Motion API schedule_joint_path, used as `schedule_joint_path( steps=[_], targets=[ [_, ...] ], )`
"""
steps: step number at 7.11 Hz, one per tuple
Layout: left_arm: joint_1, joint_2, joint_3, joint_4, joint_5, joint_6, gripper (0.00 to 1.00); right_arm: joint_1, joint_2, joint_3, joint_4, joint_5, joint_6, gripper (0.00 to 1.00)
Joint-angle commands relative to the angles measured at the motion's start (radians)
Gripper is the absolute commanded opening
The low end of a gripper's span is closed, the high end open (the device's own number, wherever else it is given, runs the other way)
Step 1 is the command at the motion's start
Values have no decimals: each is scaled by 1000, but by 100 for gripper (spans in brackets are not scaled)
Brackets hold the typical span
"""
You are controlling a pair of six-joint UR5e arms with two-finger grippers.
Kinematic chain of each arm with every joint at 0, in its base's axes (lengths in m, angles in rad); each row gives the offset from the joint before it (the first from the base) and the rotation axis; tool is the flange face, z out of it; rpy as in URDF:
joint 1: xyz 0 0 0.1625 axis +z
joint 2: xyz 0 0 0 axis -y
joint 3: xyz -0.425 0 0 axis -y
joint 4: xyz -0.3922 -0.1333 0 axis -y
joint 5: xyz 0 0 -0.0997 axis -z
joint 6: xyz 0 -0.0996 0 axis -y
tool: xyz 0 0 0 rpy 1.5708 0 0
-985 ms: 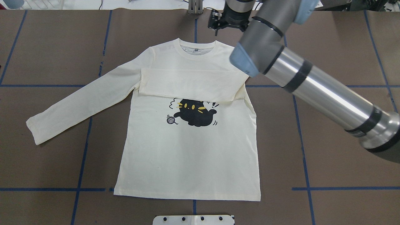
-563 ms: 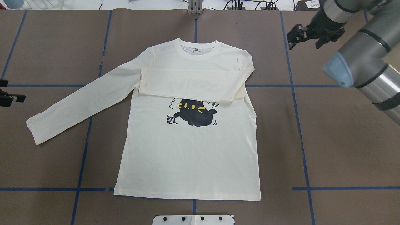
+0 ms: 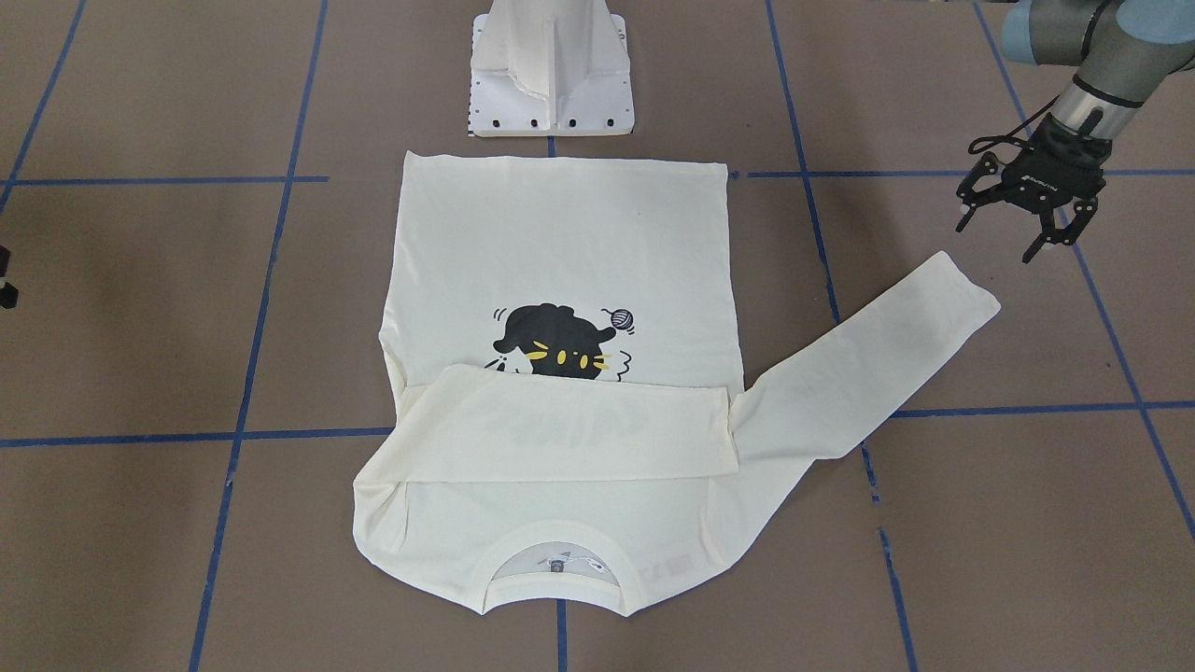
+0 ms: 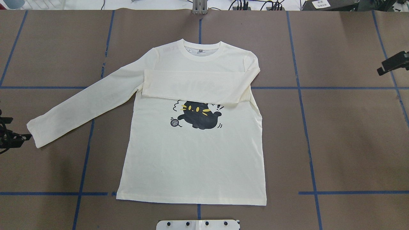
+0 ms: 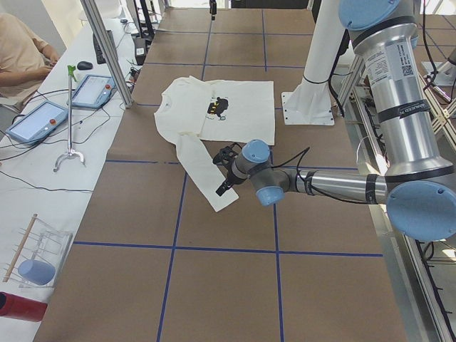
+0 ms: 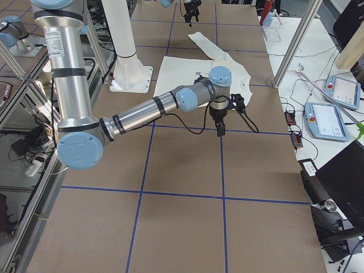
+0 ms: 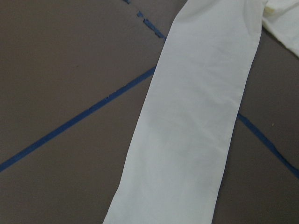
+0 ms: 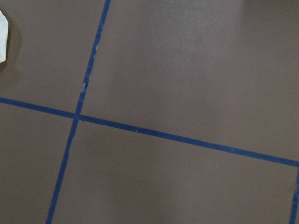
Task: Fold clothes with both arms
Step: 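Grasp the cuff of the remaining sleeve with the left gripper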
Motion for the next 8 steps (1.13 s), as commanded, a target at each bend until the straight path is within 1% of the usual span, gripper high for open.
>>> schedule_joint_path(
  steps=[1, 2, 6, 7, 8],
  targets=[
    [77, 3, 39, -3, 59, -2, 80, 76, -94, 43, -1, 23, -89, 100],
    [100, -5, 59, -3, 77, -2, 77, 76, -93, 42, -3, 23, -89, 100],
    [156, -22, 71, -3, 89, -2, 77, 84, -100, 42, -1, 23, -89, 100],
    [156, -22, 71, -3, 95, -2, 68, 85, -100, 42, -1, 23, -89, 100],
    [156, -22, 73, -3, 115, -2, 52, 85, -102, 42, -1, 23, -89, 100]
  ],
)
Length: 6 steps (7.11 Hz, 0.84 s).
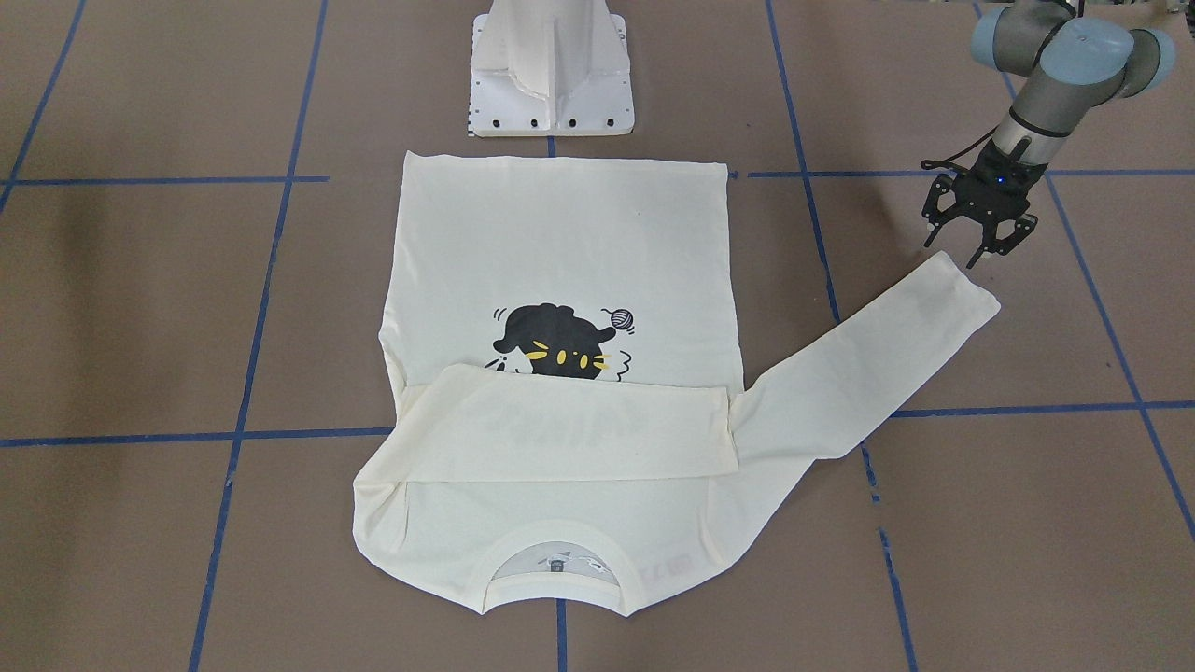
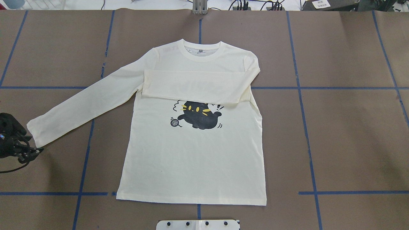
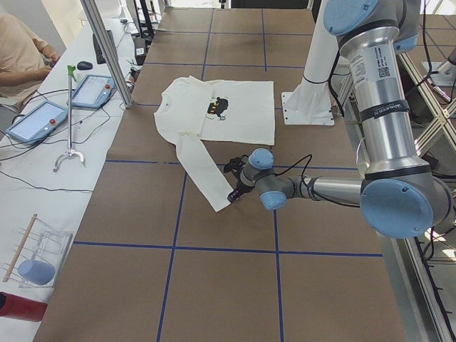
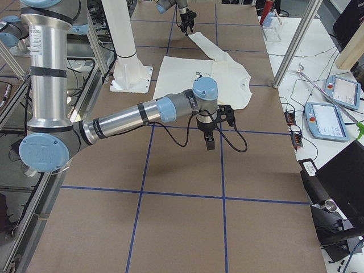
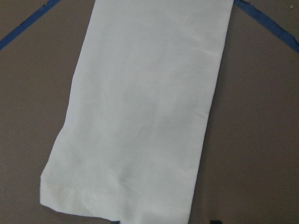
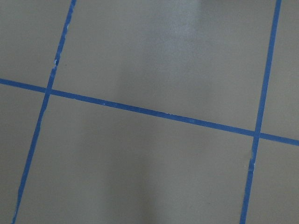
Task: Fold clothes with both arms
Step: 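Grasp the cuff of the remaining sleeve with the left gripper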
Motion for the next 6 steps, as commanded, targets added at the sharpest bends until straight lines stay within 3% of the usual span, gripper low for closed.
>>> schedule_joint_path(
  steps=[1, 6],
  targets=[
    [2, -1, 1, 2, 29, 0, 52, 3, -6, 2, 2, 0, 0, 100],
    [6, -4, 3, 5, 31, 0, 58, 3, -8, 2, 2, -2, -2, 100]
  ],
)
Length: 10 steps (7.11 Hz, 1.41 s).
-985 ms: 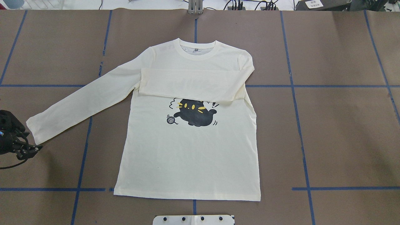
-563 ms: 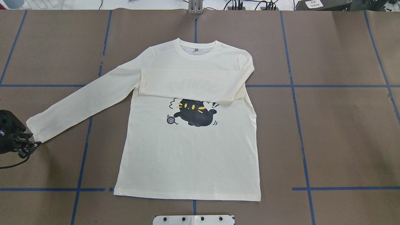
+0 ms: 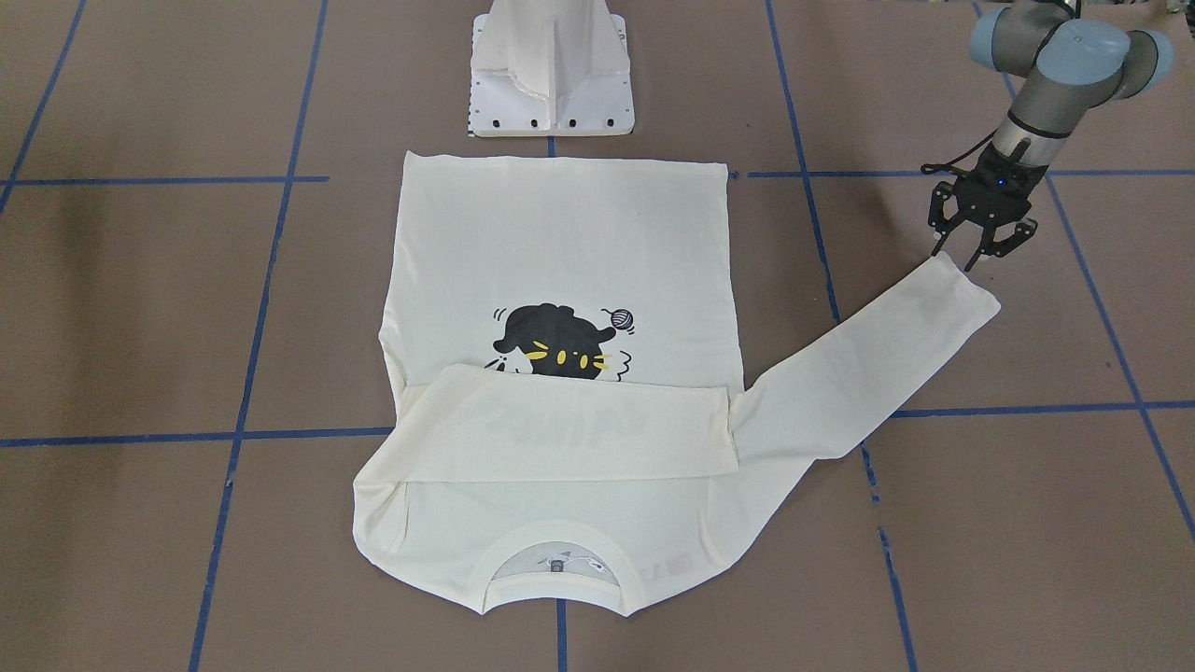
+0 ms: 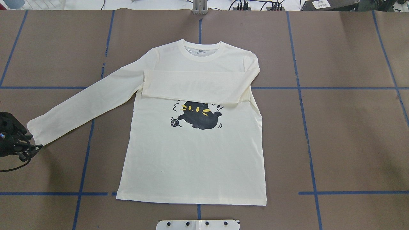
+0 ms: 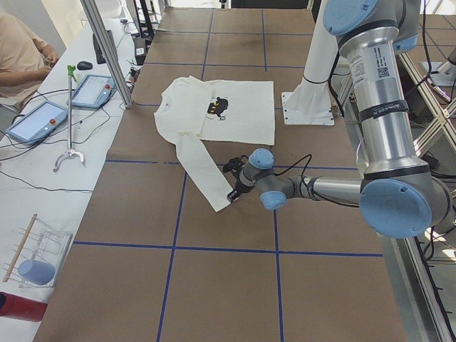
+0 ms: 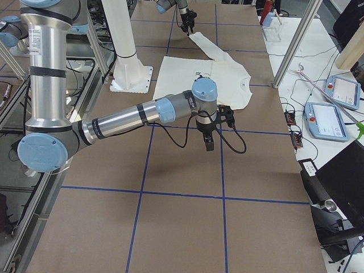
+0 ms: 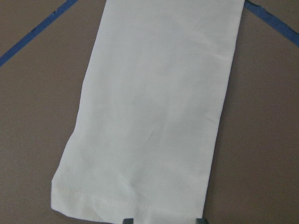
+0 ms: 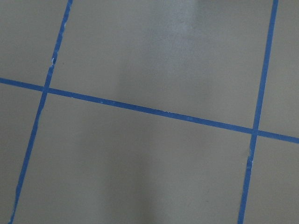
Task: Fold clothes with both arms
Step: 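Grasp the cuff of the remaining sleeve with the left gripper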
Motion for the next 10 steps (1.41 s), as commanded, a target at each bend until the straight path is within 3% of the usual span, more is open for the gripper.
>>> schedule_joint_path(
  steps=[1, 3, 4, 5, 7, 10],
  targets=[
    [6, -4, 6, 2, 0, 0, 58, 0, -1, -1, 0, -1, -1, 100],
    [15, -4, 10, 2, 0, 0, 50, 0, -2, 1, 0, -1, -1, 100],
    [15, -4, 10, 2, 0, 2, 21, 2, -1, 1, 0, 1, -1, 100],
    [15, -4, 12, 0, 2, 2, 0, 3, -2, 2, 0, 1, 1, 100],
    [15, -4, -2, -4, 87, 9, 0, 6, -2, 4, 0, 1, -1, 100],
    [-46, -68, -92, 43, 80, 75, 0, 6, -8, 1, 0, -5, -1, 100]
  ],
)
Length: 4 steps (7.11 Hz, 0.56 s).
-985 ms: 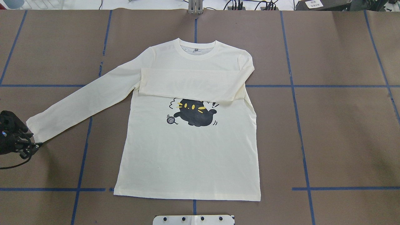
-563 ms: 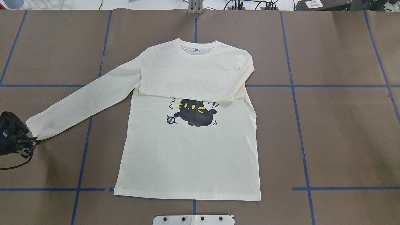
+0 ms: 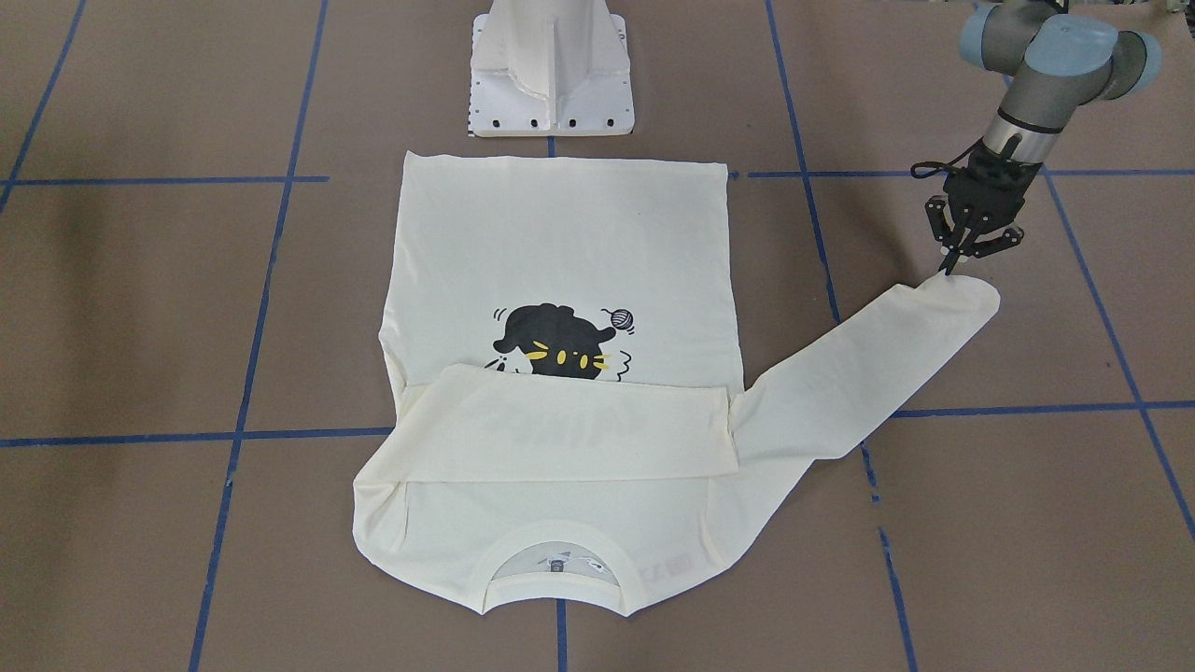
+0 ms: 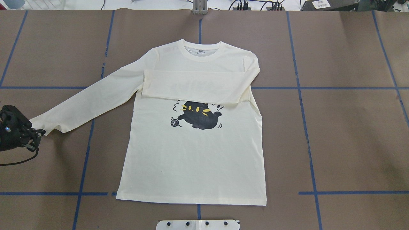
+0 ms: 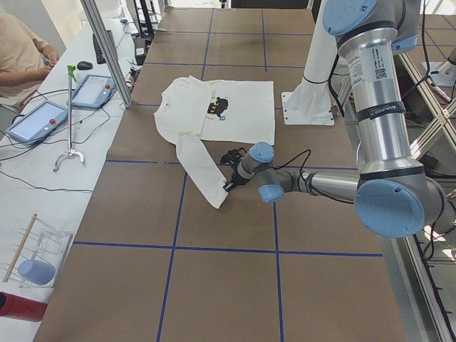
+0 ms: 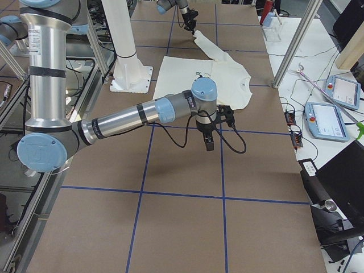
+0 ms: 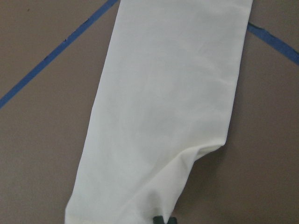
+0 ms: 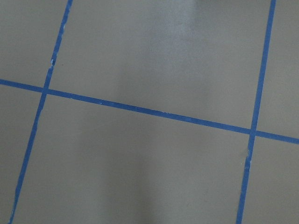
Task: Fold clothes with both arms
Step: 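Grasp the cuff of the remaining sleeve with the left gripper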
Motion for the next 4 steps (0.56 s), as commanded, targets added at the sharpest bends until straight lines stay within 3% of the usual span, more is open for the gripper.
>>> schedule_joint_path(
  steps=[1, 4],
  targets=[
    [-132, -157, -37, 154, -39, 106, 0, 1, -7, -1, 0, -3, -1, 100],
    [-159, -532, -51, 591, -42, 90, 0, 3, -7, 0, 0, 0, 1, 100]
  ],
)
